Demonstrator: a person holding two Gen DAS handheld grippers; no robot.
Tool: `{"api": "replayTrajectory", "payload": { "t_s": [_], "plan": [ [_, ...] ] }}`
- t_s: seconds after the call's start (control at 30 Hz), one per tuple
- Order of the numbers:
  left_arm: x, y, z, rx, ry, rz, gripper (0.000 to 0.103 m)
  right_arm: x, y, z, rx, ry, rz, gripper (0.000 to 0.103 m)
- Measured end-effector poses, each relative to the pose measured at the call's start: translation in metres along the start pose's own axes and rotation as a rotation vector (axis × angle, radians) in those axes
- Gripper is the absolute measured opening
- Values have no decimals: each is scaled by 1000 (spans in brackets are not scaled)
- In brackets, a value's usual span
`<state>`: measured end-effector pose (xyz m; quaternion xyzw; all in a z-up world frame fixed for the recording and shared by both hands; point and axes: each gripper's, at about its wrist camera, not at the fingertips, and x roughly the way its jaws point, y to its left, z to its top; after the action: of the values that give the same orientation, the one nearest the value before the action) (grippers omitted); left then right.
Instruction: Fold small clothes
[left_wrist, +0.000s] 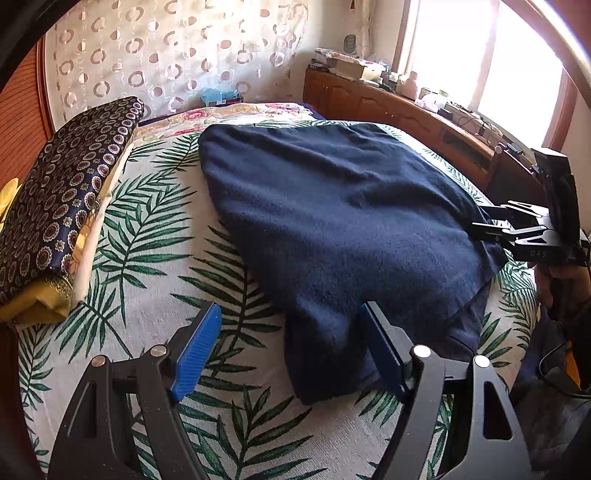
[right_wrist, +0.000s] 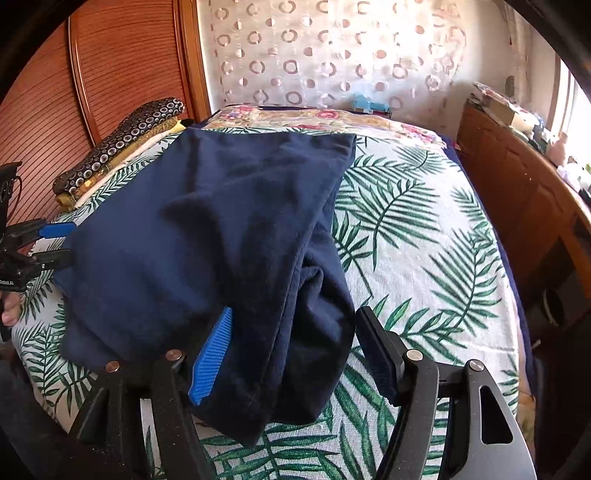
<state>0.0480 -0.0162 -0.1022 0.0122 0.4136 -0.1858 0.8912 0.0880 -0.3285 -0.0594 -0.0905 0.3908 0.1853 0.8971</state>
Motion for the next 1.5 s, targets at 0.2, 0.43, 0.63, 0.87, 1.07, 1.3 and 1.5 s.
{"api": "replayTrajectory", "payload": {
  "t_s": [0.2,0.43,0.63,0.87,1.07,1.3,1.5],
  "plan": [
    [1,0,-5,-10,14,-15,78,0,-1,-4,38,17,30,71],
    [-5,-4,-14,-20,25,-79,54,-7,0,-11,61,25,70,70],
    [-8,-7,-17,-32,38,-127,35,-10,13,-17,8,29,84,66],
    [-13,-13,-11,-25,33,-155,16,-8,16,-16,-2,26,164,26],
    [-36,-13,10,-40,-44,-181,15,-14,5,-16,36,-10,223,15],
    [-56,-9,63,-55,-145,-199,14,-39,-11,15,79,-126,286,15],
    [-44,14,120,-105,-198,-179,14,-37,-35,78,108,-203,289,15]
  ]
}}
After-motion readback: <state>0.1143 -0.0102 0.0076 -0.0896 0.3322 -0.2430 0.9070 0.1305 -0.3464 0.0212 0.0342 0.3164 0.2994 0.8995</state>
